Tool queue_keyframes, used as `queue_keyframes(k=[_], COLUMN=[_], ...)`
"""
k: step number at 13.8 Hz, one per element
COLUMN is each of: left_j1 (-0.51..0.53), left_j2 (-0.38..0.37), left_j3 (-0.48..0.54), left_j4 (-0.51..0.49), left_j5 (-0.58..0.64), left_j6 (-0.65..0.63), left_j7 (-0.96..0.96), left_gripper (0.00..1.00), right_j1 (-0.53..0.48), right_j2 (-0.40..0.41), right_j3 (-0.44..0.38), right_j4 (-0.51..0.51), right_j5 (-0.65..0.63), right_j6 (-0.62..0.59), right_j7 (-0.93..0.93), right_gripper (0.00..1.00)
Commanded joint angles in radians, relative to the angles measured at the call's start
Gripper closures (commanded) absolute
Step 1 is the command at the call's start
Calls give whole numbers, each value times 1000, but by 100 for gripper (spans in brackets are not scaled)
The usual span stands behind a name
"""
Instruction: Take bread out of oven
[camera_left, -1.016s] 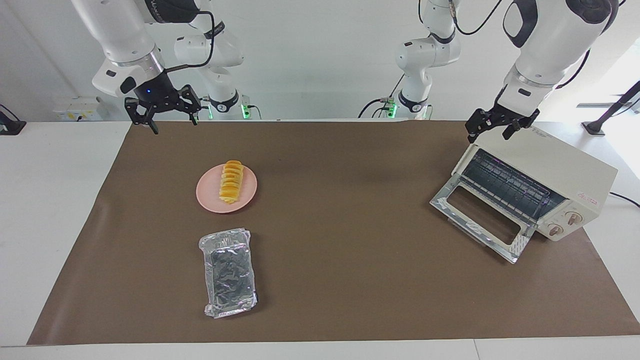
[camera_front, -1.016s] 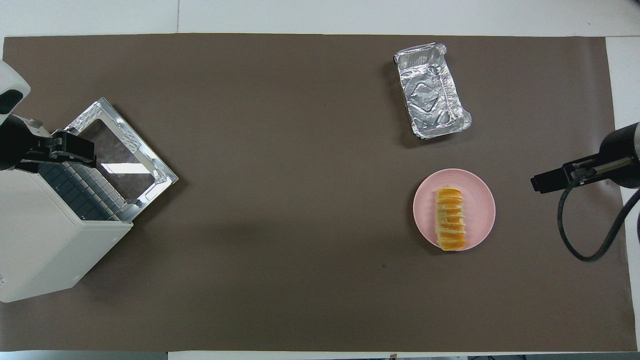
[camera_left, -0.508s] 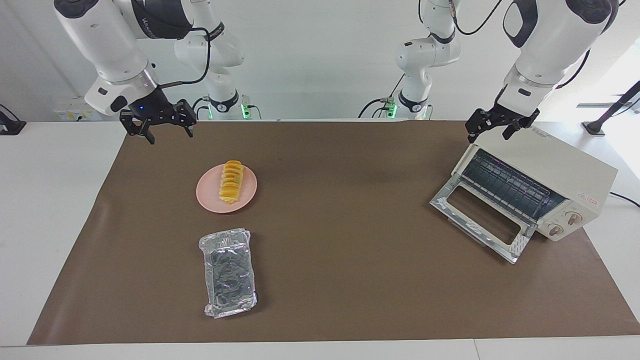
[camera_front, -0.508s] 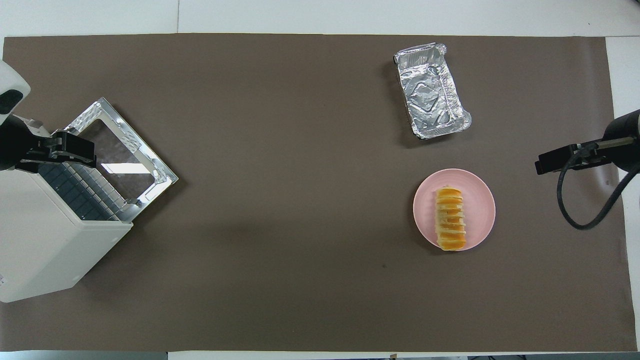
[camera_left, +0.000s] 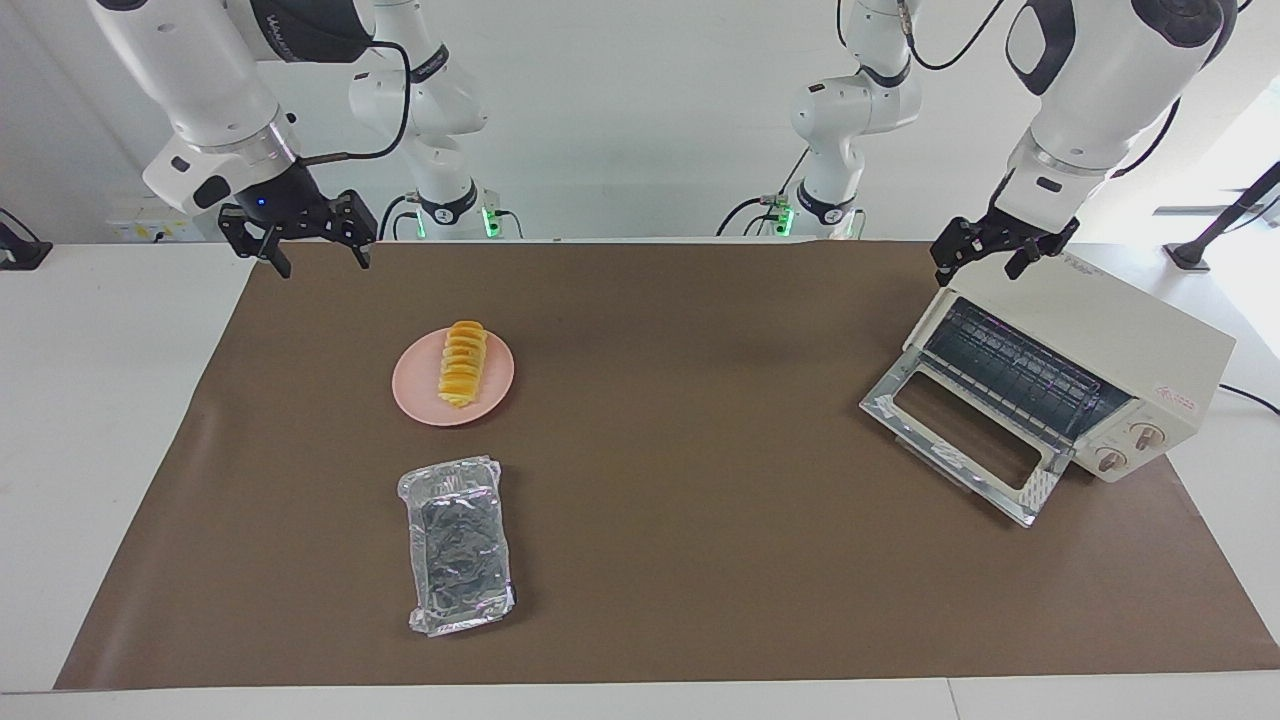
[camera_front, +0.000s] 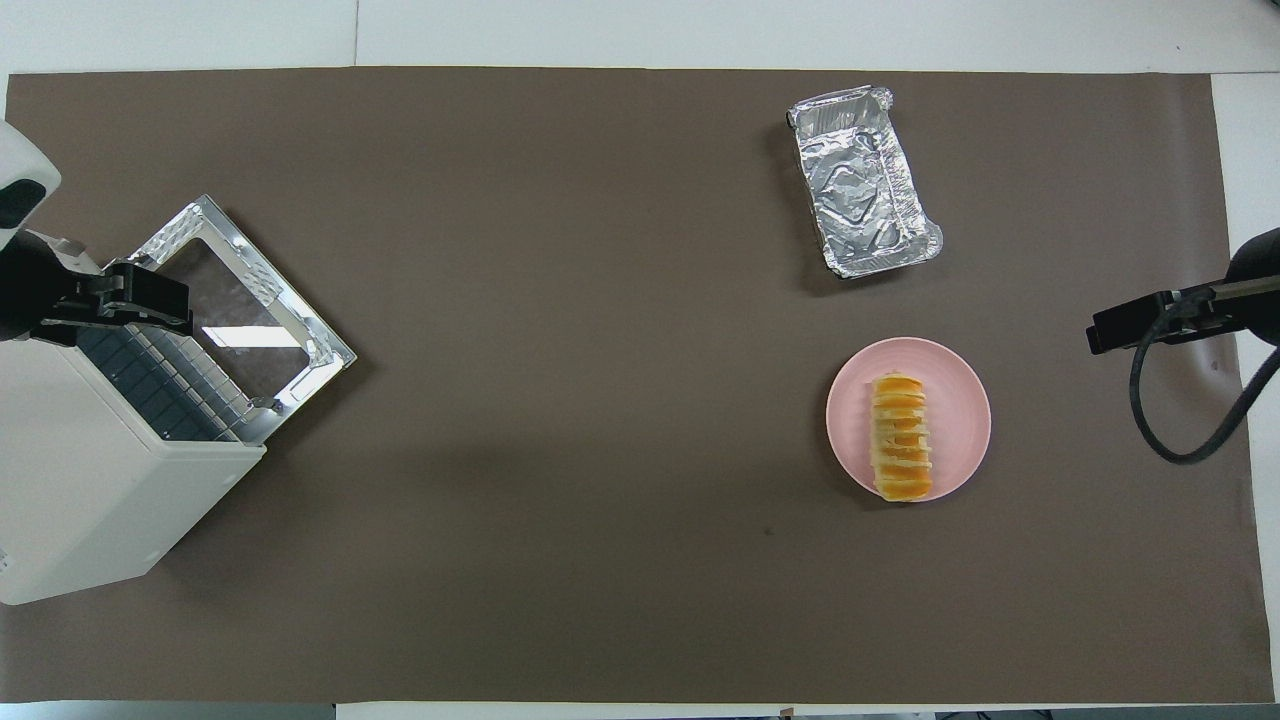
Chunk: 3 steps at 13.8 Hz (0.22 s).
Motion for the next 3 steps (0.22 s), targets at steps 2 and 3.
queue_keyframes(k=[2, 3], left_j1=[6, 6], left_j2=[-27, -27], left_j3=[5, 5], left_j4=[-30, -30], left_j5=[-16, -16], left_j6=[18, 18], left_j7=[4, 4], left_gripper=[0, 0], right_j1=[-7, -7], right_j2=[15, 15], right_j3=[11, 11], right_j4=[24, 22], right_j5=[-17, -17], right_j6=[-17, -16], right_j7=[10, 11], right_gripper=[0, 0])
